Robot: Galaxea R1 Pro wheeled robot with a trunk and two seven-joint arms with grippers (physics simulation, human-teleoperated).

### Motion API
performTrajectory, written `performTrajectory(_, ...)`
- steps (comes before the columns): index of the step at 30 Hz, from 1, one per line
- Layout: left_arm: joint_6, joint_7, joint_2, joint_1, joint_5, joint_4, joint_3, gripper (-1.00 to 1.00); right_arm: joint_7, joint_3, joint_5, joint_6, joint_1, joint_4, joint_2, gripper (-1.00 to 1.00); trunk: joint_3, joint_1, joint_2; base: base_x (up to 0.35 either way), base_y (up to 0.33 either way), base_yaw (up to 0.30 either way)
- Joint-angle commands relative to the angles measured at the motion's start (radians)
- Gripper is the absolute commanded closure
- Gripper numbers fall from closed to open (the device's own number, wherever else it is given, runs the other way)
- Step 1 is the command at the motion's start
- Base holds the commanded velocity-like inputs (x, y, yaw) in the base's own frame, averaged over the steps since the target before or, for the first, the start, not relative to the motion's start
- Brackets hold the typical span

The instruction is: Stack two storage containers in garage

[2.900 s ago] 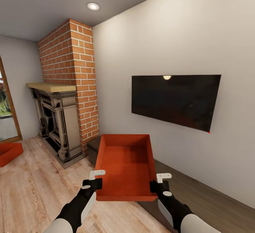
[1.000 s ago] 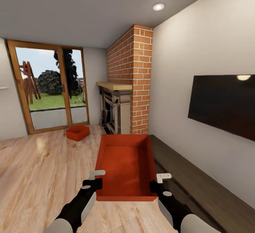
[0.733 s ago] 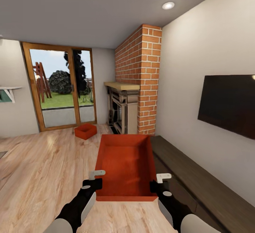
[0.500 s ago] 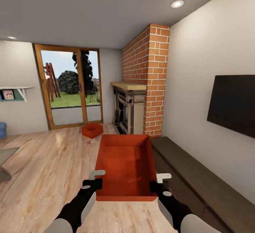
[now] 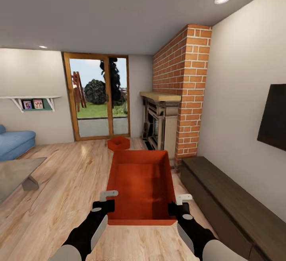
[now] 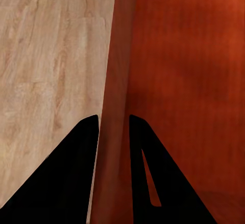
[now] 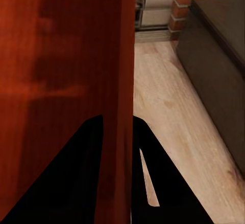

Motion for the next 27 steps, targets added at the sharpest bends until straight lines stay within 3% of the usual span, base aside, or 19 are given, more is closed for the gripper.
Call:
performTrajectory(1,0.008,0.035,0.001,-0.001,-0.020,-0.004,-0.001,1.00,-0.006,0.005,-0.018,-0.004,-0.001,0.002,0.000,1.00,-0.002,0.000,-0.001,0.000,0.000,0.270)
performTrajectory(27,0.006,0.033,0.001,-0.001,-0.020,-0.003,-0.001,1.00,-0.006,0.005,-0.017,-0.004,-0.001,0.002,0.000,1.00,-0.002,0.000,-0.001,0.000,0.000,0.270)
